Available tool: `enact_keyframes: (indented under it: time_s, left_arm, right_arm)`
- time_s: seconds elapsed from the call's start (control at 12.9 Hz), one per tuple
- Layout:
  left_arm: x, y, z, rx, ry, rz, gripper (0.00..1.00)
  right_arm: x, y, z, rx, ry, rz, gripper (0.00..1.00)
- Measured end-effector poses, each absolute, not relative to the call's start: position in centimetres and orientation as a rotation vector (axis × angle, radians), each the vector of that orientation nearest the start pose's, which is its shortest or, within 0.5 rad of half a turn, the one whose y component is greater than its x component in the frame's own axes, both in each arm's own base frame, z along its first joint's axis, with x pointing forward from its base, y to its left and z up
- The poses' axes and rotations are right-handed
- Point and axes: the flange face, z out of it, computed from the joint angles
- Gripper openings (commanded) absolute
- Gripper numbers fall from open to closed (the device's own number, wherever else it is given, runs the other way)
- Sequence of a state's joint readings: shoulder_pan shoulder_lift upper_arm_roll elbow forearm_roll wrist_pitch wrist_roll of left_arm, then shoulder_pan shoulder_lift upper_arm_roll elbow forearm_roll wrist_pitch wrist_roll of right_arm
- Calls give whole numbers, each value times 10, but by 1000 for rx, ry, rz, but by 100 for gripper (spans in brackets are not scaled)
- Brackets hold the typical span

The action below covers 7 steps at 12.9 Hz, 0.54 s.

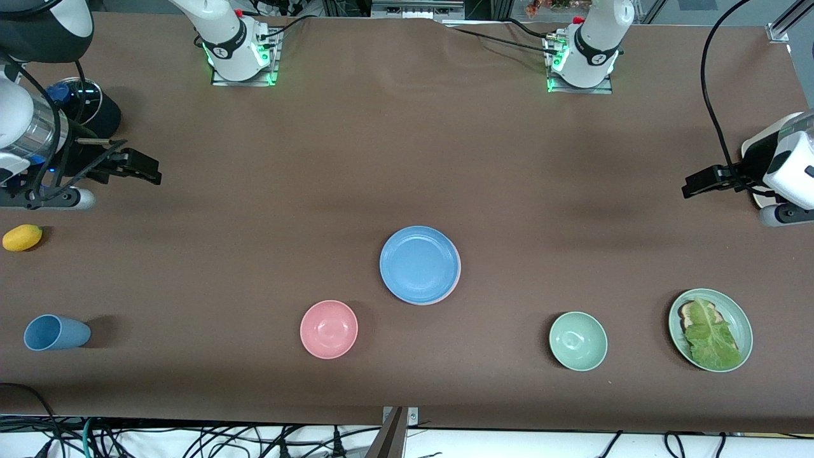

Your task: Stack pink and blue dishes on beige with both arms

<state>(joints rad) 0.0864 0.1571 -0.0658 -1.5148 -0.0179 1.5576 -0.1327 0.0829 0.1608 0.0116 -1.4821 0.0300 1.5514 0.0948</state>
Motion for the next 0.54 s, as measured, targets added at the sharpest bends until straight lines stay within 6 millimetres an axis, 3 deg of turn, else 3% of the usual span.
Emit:
enact_keyframes:
  time_s: [0.54]
  left_arm:
    - [596,13,559,-3149,-243,182,100]
  right_arm:
    - [596,57,572,-3136,-59,147,100]
